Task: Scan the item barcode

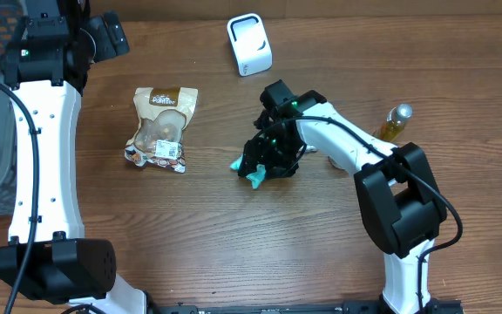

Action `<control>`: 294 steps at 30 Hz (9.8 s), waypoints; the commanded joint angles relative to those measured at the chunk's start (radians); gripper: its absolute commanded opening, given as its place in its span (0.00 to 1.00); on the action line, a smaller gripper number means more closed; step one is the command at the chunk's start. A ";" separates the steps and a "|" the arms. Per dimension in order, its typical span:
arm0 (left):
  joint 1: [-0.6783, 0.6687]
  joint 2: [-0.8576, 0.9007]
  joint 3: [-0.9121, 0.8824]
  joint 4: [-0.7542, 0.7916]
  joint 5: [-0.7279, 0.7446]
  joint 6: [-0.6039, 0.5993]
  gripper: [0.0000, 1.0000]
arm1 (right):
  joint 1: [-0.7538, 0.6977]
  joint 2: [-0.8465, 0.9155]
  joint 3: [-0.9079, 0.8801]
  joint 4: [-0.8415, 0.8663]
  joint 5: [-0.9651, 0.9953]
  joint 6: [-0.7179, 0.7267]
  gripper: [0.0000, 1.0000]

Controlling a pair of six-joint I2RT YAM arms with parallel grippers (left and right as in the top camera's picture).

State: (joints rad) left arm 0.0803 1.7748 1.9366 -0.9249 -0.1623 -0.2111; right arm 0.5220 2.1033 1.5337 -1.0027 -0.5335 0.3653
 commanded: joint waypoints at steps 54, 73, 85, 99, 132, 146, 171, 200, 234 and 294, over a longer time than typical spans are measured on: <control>0.005 0.003 0.008 0.000 -0.013 -0.013 1.00 | 0.317 -0.012 -0.141 0.321 0.856 0.029 0.46; 0.005 0.003 0.008 0.000 -0.013 -0.014 1.00 | 0.318 -0.080 -0.055 0.293 0.845 0.029 0.04; 0.005 0.003 0.008 0.000 -0.013 -0.014 1.00 | 0.259 -0.241 0.011 0.309 0.717 0.058 0.04; 0.005 0.003 0.008 0.000 -0.013 -0.013 0.99 | 0.257 -0.110 -0.043 0.309 0.584 -0.468 0.04; 0.005 0.003 0.008 0.000 -0.013 -0.013 1.00 | 0.257 0.001 0.042 0.100 0.713 0.026 0.46; 0.005 0.003 0.008 0.000 -0.013 -0.014 1.00 | 0.176 -0.002 0.187 -0.172 0.708 -0.025 0.49; 0.004 0.003 0.008 0.000 -0.013 -0.013 1.00 | 0.303 0.088 0.101 0.328 0.541 0.077 0.15; 0.005 0.003 0.008 0.000 -0.013 -0.013 1.00 | 0.241 0.043 0.338 -0.146 0.612 -0.288 0.22; 0.005 0.003 0.008 0.000 -0.013 -0.013 1.00 | 0.236 -0.010 0.257 0.048 0.578 -0.289 0.35; 0.005 0.003 0.008 0.000 -0.013 -0.014 1.00 | 0.248 -0.020 -0.146 0.229 0.681 -0.511 0.04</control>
State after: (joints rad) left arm 0.0803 1.7748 1.9366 -0.9249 -0.1623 -0.2111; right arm 0.7601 2.0502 1.4033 -0.7479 0.2466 -0.1799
